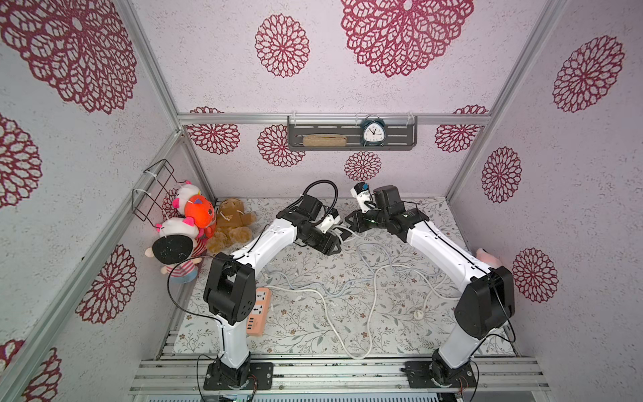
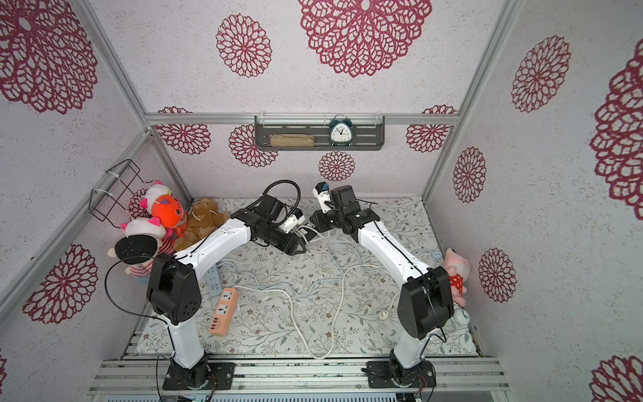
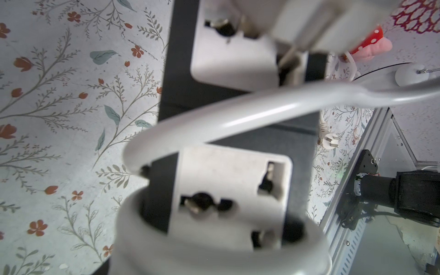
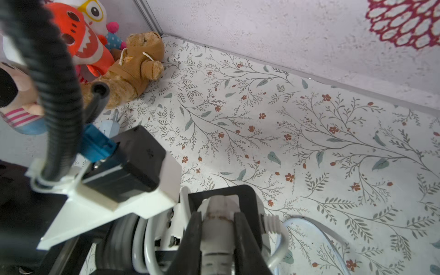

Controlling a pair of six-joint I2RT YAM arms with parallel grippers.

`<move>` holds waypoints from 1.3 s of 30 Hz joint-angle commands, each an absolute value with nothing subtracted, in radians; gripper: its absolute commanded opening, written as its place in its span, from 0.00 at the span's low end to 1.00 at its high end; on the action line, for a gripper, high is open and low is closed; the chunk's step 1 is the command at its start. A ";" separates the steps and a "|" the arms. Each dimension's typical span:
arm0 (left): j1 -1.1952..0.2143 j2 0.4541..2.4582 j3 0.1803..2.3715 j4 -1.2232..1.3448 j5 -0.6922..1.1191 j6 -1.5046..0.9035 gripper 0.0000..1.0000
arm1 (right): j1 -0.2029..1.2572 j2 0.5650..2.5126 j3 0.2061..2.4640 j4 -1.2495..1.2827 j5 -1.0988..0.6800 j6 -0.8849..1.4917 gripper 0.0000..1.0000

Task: Unwrap the cord wrapped around the power strip
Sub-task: Remove the plug from the power strip.

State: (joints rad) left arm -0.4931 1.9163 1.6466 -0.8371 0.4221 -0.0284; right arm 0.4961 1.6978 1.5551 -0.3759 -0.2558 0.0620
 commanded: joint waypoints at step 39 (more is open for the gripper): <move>-0.447 1.858 1.502 -0.774 0.252 -0.084 0.00 | 0.419 1.608 1.683 -0.410 -0.020 0.086 0.00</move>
State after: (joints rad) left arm -0.4606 1.9594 1.5536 -0.8558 0.2874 -0.0700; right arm 0.4534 1.6936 1.6932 -0.4808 -0.0963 0.0288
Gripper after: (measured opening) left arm 0.668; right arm 0.210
